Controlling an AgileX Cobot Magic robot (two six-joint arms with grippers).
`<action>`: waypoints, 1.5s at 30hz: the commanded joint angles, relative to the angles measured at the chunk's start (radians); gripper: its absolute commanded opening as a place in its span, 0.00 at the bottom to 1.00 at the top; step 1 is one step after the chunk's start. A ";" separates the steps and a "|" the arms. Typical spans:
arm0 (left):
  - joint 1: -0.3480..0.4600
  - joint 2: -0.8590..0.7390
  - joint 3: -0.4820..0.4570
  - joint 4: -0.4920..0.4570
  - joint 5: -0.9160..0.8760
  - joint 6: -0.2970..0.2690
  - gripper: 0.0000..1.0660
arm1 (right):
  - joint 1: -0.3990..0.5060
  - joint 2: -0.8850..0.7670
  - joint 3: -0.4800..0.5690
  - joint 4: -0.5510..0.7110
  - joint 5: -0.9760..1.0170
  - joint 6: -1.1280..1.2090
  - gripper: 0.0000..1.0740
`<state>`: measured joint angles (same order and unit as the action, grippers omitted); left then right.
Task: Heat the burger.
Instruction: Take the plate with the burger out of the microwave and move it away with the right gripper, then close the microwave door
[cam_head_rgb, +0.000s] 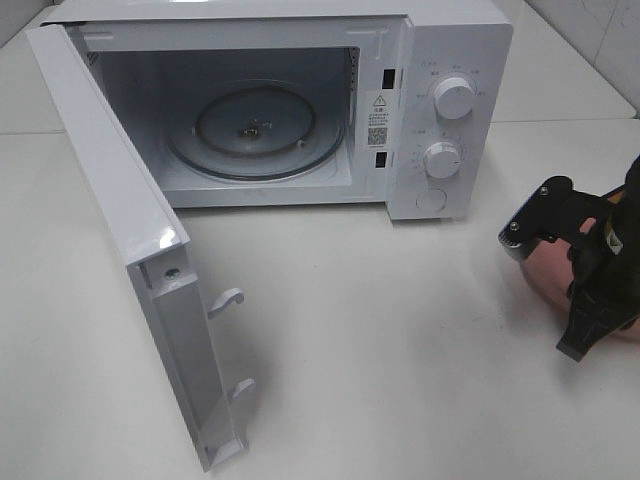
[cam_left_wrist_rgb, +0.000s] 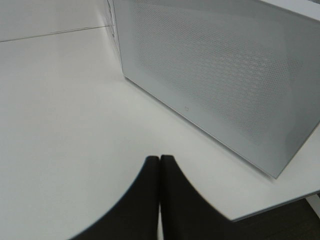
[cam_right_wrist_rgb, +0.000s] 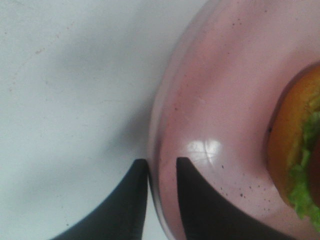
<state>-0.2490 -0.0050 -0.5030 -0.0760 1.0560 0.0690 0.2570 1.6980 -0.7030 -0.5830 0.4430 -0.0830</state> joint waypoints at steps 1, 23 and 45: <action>0.002 -0.020 0.002 -0.004 -0.016 -0.004 0.00 | -0.004 -0.003 -0.004 0.006 0.002 0.020 0.35; 0.002 -0.020 0.002 -0.004 -0.016 -0.004 0.00 | -0.002 -0.111 -0.216 0.552 0.270 0.037 0.68; 0.002 -0.020 0.002 -0.004 -0.016 -0.004 0.00 | -0.184 -0.398 -0.411 0.666 0.712 0.083 0.71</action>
<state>-0.2490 -0.0050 -0.5030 -0.0760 1.0560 0.0690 0.0780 1.3740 -1.1240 0.0830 1.1350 -0.0060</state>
